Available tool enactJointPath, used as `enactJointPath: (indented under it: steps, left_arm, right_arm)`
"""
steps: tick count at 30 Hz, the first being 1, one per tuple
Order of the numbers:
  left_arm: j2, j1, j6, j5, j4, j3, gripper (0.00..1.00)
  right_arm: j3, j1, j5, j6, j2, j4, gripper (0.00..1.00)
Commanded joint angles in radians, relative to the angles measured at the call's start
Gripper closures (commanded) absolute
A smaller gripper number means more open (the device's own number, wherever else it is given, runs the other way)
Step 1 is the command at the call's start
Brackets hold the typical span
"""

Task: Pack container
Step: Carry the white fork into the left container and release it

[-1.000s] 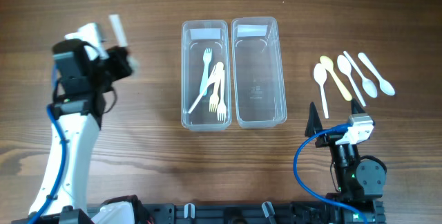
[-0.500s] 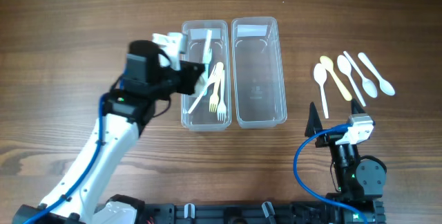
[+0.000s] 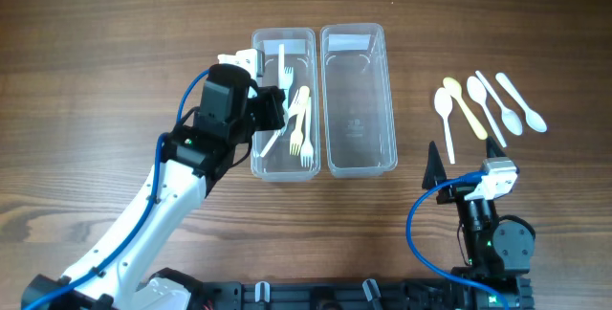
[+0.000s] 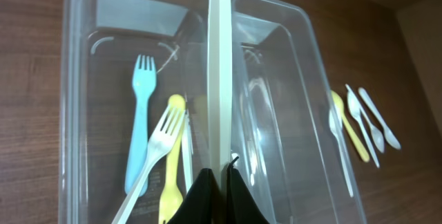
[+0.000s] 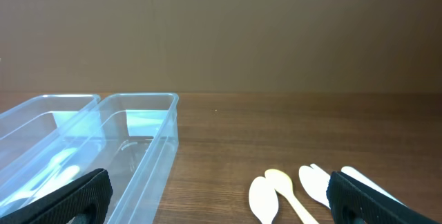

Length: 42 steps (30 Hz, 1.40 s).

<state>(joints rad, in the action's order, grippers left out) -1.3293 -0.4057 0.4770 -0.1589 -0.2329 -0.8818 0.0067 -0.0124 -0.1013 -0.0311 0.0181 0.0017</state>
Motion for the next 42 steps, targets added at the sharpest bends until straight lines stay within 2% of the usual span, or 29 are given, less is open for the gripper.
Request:
enactJointPath:
  steps: [1, 12, 13, 14, 15, 16, 26, 32, 35, 38, 42]
  left_arm:
    - [-0.052, -0.003, 0.06, 0.041, -0.005, 0.001, 0.96]
    - [-0.13, -0.003, 0.06, 0.039, 0.036, 0.001, 0.96]
    - [-0.13, -0.003, 0.06, 0.037, 0.045, 0.001, 0.94]
    - [-0.13, -0.003, 0.06, 0.037, 0.053, 0.001, 0.76]
    - [-0.13, -0.003, 0.059, 0.037, 0.061, 0.001, 0.46]
    - [-0.13, -0.003, 0.059, 0.036, 0.068, 0.001, 0.28]
    - [-0.119, 0.022, 0.051, 0.026, 0.164, 0.0, 0.26]
    - [-0.042, 0.132, 0.032, 0.106, 0.172, 0.0, 0.24]
    - [0.013, 0.214, -0.036, 0.195, 0.141, 0.0, 0.2]
    - [0.071, 0.325, -0.055, 0.341, 0.036, 0.0, 0.12]
    - [0.084, 0.44, -0.055, 0.359, -0.031, 0.001, 0.02]
  right_arm:
    - [-0.002, -0.002, -0.004, 0.005, -0.001, 0.006, 0.0]
    - [-0.002, -0.002, -0.004, 0.005, -0.001, 0.006, 0.0]
    - [-0.002, -0.002, -0.004, 0.005, -0.001, 0.006, 0.0]
    - [-0.002, -0.002, -0.004, 0.005, -0.001, 0.006, 0.0]
    - [-0.002, -0.002, -0.004, 0.005, -0.001, 0.006, 0.0]
    - [-0.002, -0.002, -0.004, 0.005, -0.001, 0.006, 0.0]
    - [-0.002, -0.002, -0.004, 0.005, -0.001, 0.006, 0.0]
    - [-0.002, -0.002, -0.004, 0.005, -0.001, 0.006, 0.0]
    - [-0.002, -0.002, -0.004, 0.005, -0.001, 0.006, 0.0]
    - [-0.002, -0.002, -0.004, 0.005, -0.001, 0.006, 0.0]
    - [-0.002, -0.002, -0.004, 0.005, -0.001, 0.006, 0.0]
